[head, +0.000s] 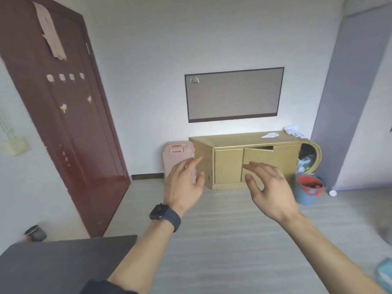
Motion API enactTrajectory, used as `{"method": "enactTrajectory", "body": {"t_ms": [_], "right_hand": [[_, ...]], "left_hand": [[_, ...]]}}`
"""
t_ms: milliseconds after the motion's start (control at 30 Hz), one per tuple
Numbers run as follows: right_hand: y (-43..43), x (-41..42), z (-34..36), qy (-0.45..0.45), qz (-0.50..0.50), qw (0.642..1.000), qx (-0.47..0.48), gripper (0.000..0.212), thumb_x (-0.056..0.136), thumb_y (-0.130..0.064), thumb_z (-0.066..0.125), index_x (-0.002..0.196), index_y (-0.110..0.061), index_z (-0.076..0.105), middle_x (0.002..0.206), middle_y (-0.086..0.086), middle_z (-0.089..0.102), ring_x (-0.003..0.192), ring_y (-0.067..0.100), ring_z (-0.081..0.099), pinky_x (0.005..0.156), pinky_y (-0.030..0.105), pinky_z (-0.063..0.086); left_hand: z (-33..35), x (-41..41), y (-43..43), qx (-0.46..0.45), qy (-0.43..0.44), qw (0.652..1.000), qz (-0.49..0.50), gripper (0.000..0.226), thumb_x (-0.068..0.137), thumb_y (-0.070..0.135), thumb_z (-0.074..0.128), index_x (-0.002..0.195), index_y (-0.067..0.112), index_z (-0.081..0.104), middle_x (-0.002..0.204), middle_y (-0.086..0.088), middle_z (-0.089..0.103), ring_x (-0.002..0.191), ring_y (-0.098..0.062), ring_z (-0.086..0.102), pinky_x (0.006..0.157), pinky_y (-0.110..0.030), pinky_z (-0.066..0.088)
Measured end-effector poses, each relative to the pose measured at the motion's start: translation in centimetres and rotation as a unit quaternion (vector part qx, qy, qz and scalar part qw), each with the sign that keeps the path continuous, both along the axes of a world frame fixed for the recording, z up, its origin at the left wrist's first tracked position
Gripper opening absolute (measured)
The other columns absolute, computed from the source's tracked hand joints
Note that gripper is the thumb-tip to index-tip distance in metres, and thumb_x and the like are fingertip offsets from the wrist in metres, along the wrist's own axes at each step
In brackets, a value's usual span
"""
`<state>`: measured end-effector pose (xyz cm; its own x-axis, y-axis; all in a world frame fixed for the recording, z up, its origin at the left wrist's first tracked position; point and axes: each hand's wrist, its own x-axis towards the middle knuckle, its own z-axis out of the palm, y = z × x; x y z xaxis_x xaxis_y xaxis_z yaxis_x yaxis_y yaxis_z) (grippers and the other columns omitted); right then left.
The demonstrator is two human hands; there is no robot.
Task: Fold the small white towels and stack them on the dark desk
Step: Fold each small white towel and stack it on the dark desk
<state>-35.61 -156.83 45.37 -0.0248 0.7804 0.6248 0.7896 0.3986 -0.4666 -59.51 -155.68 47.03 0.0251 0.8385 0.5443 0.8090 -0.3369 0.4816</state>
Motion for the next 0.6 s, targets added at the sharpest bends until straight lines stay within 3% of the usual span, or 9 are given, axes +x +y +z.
{"method": "enactTrajectory", "body": {"t_ms": [333, 500, 600], "right_hand": [[10.3, 15.5, 0.1, 0.003, -0.091, 0.996, -0.013, 0.026, 0.097, -0.032, 0.055, 0.120, -0.035, 0.065, 0.125, -0.016, 0.062, 0.120, 0.014, 0.047, 0.091, 0.019, 0.032], [18.7, 20.5, -0.5, 0.007, -0.102, 0.994, -0.028, 0.023, 0.096, -0.032, 0.055, 0.116, -0.036, 0.066, 0.120, -0.017, 0.063, 0.109, 0.012, 0.048, 0.085, 0.023, 0.037], [24.7, 23.5, -0.5, 0.011, -0.111, 0.993, -0.032, 0.025, 0.097, -0.034, 0.053, 0.117, -0.036, 0.066, 0.121, -0.018, 0.062, 0.113, 0.013, 0.046, 0.086, 0.023, 0.035]], "left_hand": [[-0.6, 14.3, 14.9, -0.014, 0.021, 0.997, -0.071, 0.046, 0.097, 0.033, 0.052, 0.143, 0.038, 0.047, 0.145, 0.010, 0.050, 0.134, -0.013, 0.042, 0.104, -0.029, 0.041], [-1.6, 19.7, 24.3, -0.023, 0.012, 0.995, -0.092, 0.046, 0.098, 0.033, 0.052, 0.143, 0.037, 0.048, 0.146, 0.010, 0.048, 0.135, -0.012, 0.042, 0.106, -0.029, 0.039], [-1.5, 22.5, 30.9, -0.011, 0.005, 0.995, -0.101, 0.045, 0.097, 0.032, 0.053, 0.142, 0.037, 0.049, 0.145, 0.011, 0.049, 0.135, -0.011, 0.043, 0.107, -0.029, 0.040]]}}
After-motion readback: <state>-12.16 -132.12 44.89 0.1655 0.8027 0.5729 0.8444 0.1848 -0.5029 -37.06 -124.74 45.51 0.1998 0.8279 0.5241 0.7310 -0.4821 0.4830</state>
